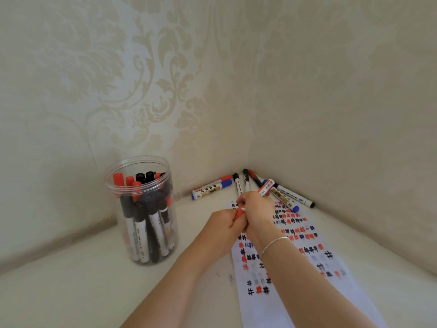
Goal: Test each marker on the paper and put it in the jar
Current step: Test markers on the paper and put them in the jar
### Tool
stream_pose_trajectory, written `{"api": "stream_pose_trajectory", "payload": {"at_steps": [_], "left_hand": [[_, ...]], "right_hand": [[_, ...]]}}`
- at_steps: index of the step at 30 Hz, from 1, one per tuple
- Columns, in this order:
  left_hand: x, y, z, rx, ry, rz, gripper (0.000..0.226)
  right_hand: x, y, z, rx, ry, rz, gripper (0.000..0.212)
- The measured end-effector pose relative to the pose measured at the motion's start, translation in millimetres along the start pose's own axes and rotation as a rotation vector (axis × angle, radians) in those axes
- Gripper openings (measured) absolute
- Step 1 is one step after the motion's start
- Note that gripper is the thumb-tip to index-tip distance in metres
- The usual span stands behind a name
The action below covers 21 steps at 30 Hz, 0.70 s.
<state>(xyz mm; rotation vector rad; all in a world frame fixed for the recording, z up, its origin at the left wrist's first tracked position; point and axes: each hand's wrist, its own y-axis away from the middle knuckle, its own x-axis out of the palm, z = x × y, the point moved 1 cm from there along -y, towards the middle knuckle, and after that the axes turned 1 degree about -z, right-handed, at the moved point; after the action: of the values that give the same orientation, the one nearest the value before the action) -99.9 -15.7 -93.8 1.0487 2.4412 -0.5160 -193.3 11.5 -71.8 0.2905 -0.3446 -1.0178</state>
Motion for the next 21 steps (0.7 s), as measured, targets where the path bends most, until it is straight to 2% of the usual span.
{"api": "stream_pose_trajectory", "payload": {"at_steps": [4,11,17,21], "left_hand": [[1.0,0.8,-0.6,-0.003,-0.029,-0.014,0.041],[-3.1,0.2,-0.4,-0.046,0.056,0.054,0.049],[0.9,0.8,1.2,-0.094,-0.007,0.043,0.043],[0.9,0.1,1.7,-0.072,-0.178,0.038,0.042]], "right_hand": [[1.4,-4.2,-2.5,0.012,0.019,-0.014,0.016],[-0.1,-2.2,-3.1,-0.032,0.014,0.108,0.017],[1.3,-5.5,-4.9,0.052,0.036,-0.04,0.016],[3.2,-8.6,-2.4,0.121,0.1,-0.039,0.022]]}}
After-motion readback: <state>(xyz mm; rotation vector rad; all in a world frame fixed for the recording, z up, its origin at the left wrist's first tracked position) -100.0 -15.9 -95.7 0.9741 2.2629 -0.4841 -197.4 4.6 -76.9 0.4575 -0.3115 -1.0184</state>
